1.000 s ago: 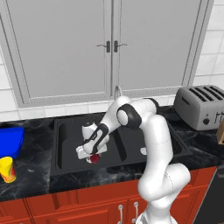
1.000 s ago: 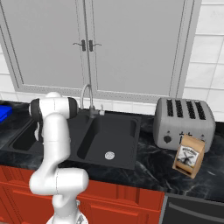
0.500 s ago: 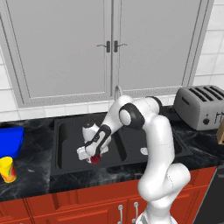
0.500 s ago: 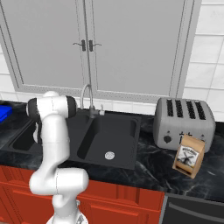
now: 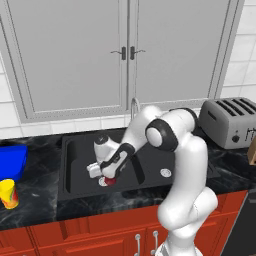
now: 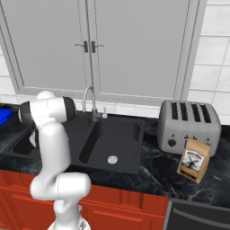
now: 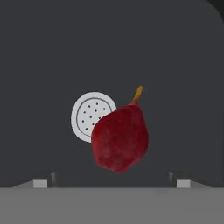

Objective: Pick up all produce items and place them in the sink. Turn on the sink faucet to wash them. Then turn the sink off and put them in the tray.

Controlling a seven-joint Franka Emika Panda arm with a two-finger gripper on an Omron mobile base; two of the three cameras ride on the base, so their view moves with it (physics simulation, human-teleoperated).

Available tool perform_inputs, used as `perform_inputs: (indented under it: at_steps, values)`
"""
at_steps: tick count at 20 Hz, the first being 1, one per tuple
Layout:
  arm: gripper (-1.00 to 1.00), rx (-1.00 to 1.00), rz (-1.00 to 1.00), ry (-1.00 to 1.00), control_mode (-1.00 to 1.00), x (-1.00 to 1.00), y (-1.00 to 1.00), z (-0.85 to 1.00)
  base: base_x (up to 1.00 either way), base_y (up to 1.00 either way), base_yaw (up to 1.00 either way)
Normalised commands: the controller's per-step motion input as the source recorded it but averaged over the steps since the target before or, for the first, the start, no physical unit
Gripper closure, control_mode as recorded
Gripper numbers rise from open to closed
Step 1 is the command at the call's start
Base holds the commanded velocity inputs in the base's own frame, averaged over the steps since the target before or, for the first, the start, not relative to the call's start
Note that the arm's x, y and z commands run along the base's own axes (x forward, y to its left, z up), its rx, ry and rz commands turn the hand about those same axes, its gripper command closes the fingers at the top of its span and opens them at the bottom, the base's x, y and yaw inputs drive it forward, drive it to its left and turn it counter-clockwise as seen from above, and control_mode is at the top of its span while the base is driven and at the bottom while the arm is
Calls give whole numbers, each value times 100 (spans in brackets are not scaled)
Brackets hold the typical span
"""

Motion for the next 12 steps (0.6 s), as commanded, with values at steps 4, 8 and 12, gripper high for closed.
perform_inputs:
  at_steps: [4,8,12]
  values:
    - [-100,0,0,-15,-100,-13,0,68,0,0,0]
    - [-100,0,0,-16,-100,-14,0,75,0,0,0]
    - [-100,0,0,-14,-100,-17,0,78,0,0,0]
